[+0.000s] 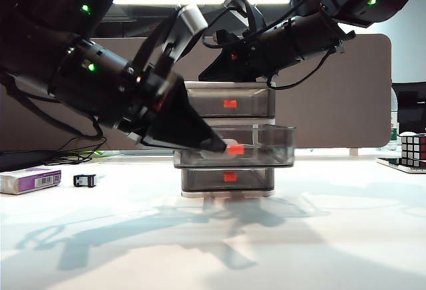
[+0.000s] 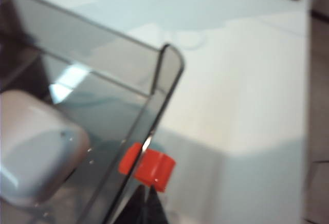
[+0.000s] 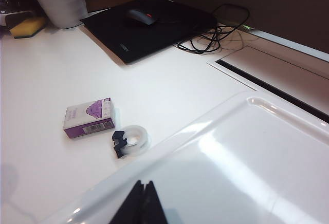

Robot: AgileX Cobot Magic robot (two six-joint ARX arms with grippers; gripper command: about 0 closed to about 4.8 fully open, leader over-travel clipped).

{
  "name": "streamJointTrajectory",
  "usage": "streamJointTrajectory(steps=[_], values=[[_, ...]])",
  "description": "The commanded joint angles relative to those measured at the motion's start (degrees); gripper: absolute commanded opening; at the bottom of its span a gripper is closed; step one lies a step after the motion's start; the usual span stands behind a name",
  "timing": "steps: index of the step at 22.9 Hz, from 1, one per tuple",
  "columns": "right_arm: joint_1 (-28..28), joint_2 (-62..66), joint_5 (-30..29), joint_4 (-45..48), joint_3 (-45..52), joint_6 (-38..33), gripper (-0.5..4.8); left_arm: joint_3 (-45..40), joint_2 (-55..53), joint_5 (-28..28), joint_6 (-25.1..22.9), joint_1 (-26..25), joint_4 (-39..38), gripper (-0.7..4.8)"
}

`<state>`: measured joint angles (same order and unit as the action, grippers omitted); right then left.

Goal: Open the second layer of the drawer on the table, pick up the earphone case on the table and put it in, and finally close the drawer.

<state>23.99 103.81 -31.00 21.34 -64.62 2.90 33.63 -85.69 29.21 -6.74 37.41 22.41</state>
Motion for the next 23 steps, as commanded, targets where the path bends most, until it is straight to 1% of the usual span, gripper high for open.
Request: streamJointTrajectory(steps=[1, 5, 7, 9, 14, 15, 18, 23], values=[[-0.1, 1.7, 0.8, -9.2, 1.6, -1.4, -0.05, 0.3, -0.5, -5.7, -1.8, -0.1, 1.7, -0.06], [-0.1, 1.7, 0.8, -9.1, 1.5, -1.4, -0.05, 0.3, -2.1, -7.5, -1.8, -0.2, 5.4, -0.06], [-0.1, 1.7, 0.8, -9.2, 1.6, -1.4, -0.05, 0.4, -4.3, -7.3, -1.1, -0.5, 9.2, -0.06], [-0.1, 1.7, 0.9, -9.1, 1.5, -1.4, -0.05, 1.3, -6.5, -7.3, -0.3, -0.5, 10.0, -0.06], [-0.1, 1.7, 0.9, -9.1, 1.5, -1.4, -0.05, 4.0, -10.2, -7.8, -0.3, -0.4, 11.9, -0.06], [-0.1, 1.7, 0.9, -9.1, 1.5, -1.4, -0.05, 5.0, -10.7, -8.8, -0.3, -0.4, 12.1, -0.06], [-0.1, 1.7, 0.9, -9.1, 1.5, -1.4, -0.05, 6.2, -11.1, -9.3, -0.3, -0.4, 12.6, -0.06], [-0.1, 1.7, 0.9, -9.1, 1.5, -1.4, -0.05, 6.5, -11.1, -12.7, -0.3, -0.5, 14.4, -0.06]])
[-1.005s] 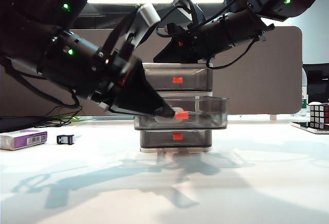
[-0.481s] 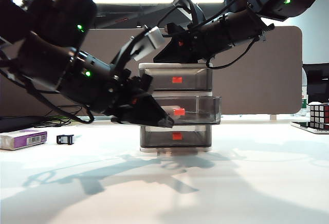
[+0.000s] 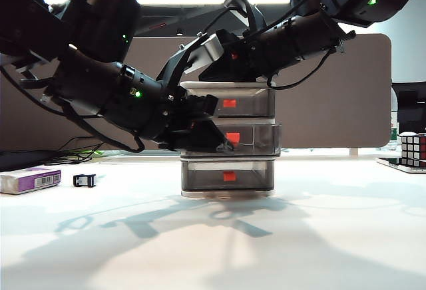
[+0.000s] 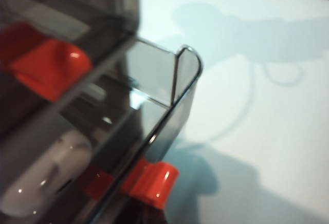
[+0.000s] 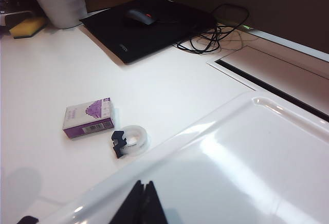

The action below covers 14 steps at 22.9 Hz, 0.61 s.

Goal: Open the second layer of the drawer on the table, pick up the earphone case on the table and put it in, and finally close the drawer.

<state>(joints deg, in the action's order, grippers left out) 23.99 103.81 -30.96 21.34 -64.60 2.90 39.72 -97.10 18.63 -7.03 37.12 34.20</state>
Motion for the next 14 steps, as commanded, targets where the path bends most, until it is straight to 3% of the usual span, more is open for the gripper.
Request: streamJointTrajectory(steps=[1, 14], values=[[-0.1, 1.7, 0.8, -9.1, 1.5, -1.4, -0.05, 0.4, 0.2, -3.6, -0.1, -0.2, 2.6, -0.06], [-0.1, 1.7, 0.8, -9.2, 1.5, -1.4, -0.05, 1.2, -3.0, -12.4, -0.1, -0.2, 9.3, -0.06]])
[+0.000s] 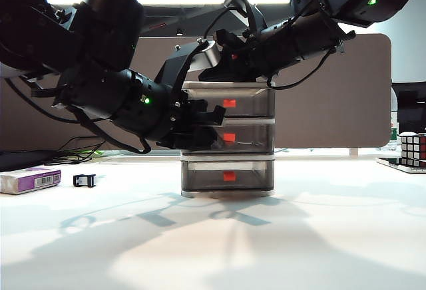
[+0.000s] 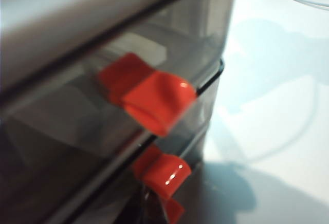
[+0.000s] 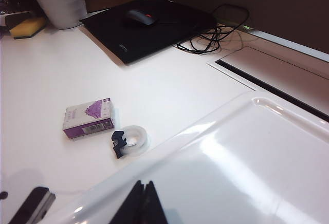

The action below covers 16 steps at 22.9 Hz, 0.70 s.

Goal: Open the second layer of the drawer on the table, pick up the earphone case on the table and put it in, and finally close the drawer.

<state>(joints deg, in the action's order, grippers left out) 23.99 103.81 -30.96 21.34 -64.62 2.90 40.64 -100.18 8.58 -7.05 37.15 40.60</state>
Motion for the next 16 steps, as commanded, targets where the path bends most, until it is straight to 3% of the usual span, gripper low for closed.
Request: streamJointTrajectory(steps=[1, 3, 6, 8, 12, 14, 16], values=[[-0.1, 1.7, 0.8, -9.2, 1.6, -1.4, -0.05, 0.3, 0.1, -2.4, -0.1, -0.3, 2.8, -0.06], [-0.1, 1.7, 0.8, -9.2, 1.6, -1.4, -0.05, 0.3, 0.1, -1.3, -0.4, -0.2, 2.1, -0.06], [-0.1, 1.7, 0.8, -9.2, 1.6, -1.4, -0.05, 0.3, 0.7, 6.3, -0.7, -0.2, -0.9, -0.06], [-0.1, 1.7, 0.9, -9.4, 1.6, -1.4, -0.05, -0.2, 2.9, 8.1, -3.7, 0.0, -5.4, -0.06], [-0.1, 1.7, 0.8, -9.4, 1.5, -1.4, -0.05, -4.7, 14.6, 2.3, -6.4, 1.7, -13.4, -0.06], [-0.1, 1.7, 0.8, -9.9, 1.5, -1.4, -0.05, -9.3, 24.2, -1.0, -6.0, 1.7, -13.8, -0.06], [-0.1, 1.7, 0.8, -10.1, 1.5, -1.4, -0.05, -13.8, 37.8, -7.2, -6.1, 2.2, -20.7, -0.06]])
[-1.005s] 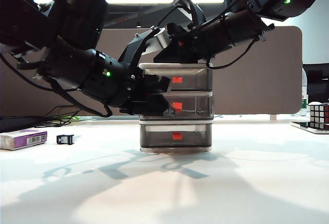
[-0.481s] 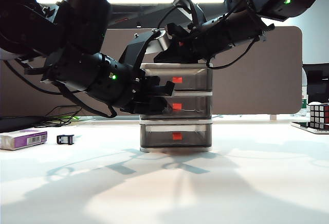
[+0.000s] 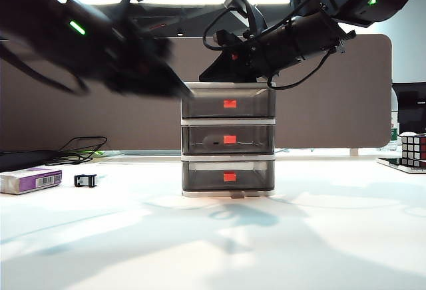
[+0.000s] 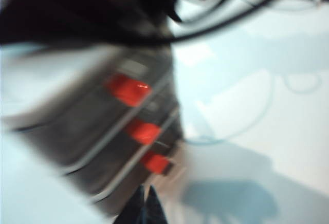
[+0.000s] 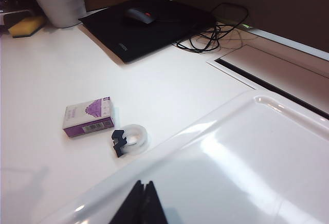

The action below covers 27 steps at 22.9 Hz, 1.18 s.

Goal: Open the second layer of the drawer on the table, pick up the earphone case on the table and put it in, and finally close the drawer.

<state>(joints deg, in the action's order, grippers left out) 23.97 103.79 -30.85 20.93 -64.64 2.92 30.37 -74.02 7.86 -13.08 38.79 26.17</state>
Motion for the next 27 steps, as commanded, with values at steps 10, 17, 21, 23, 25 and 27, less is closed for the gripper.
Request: streamJointTrajectory(steps=[10, 17, 21, 23, 25, 27], values=[[-0.2, -4.8, 1.5, -12.8, 1.6, -1.0, -0.05, -20.6, 56.4, -29.8, 5.0, 10.2, -21.6, -0.06], [-0.2, -21.1, 5.6, -18.9, 5.0, 5.2, -0.05, -25.0, 71.0, -35.3, 6.2, 14.4, -28.0, -0.06], [-0.2, -33.9, 9.3, -19.0, 12.1, 4.8, -0.05, -25.9, 73.9, -36.0, 5.6, 14.0, -29.2, -0.06], [-0.2, -41.3, 11.1, -18.9, 17.6, 4.7, -0.05, -26.3, 73.9, -35.9, 5.6, 13.9, -29.3, -0.06], [-0.2, -49.0, 12.7, -17.5, 24.5, 4.0, -0.05, -27.6, 73.9, -36.1, 5.6, 13.9, -26.9, -0.06], [-0.2, -56.8, 12.9, -12.4, 33.1, 0.9, -0.05, -29.9, 73.9, -35.5, 6.1, 13.9, -23.3, -0.06]])
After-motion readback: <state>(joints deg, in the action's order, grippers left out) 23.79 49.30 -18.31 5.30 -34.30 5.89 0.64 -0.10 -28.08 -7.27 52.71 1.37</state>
